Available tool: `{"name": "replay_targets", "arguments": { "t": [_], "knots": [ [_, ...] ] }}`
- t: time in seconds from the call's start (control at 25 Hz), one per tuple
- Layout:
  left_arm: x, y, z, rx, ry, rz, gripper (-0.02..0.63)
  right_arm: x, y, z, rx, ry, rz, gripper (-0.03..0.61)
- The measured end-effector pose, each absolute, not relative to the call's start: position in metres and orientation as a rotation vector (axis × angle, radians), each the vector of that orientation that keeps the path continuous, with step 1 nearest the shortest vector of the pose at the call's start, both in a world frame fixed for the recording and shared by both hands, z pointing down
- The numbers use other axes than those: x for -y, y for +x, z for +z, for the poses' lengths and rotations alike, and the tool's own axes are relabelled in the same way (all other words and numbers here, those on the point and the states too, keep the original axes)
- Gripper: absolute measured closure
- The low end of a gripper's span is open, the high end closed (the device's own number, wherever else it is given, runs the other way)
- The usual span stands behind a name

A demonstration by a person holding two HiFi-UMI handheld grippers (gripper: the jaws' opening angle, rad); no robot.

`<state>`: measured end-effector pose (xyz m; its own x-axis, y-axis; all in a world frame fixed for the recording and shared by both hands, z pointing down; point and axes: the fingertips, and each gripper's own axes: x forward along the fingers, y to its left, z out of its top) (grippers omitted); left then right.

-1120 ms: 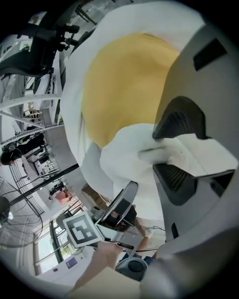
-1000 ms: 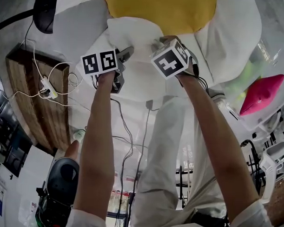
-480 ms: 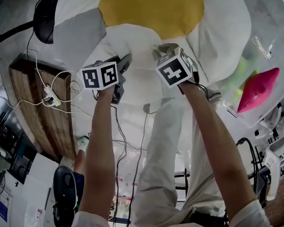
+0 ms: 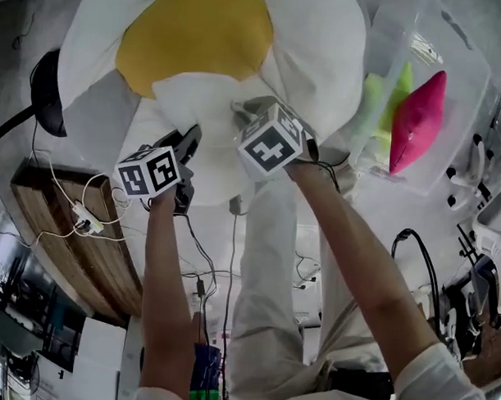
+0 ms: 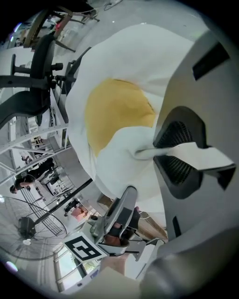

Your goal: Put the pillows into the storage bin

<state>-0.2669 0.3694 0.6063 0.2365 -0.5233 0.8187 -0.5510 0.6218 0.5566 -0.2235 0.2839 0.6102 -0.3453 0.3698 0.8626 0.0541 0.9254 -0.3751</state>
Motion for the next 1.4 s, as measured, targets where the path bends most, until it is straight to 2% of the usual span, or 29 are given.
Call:
{"name": "replay_targets", "arguments": {
  "t": [1.4],
  "knots": [
    [-0.101,-0.103,0.487,1.239,1.477,0.349,0.534,-0.057,-0.023,0.503,2.11,0.219,0.646,0.511]
  ]
}}
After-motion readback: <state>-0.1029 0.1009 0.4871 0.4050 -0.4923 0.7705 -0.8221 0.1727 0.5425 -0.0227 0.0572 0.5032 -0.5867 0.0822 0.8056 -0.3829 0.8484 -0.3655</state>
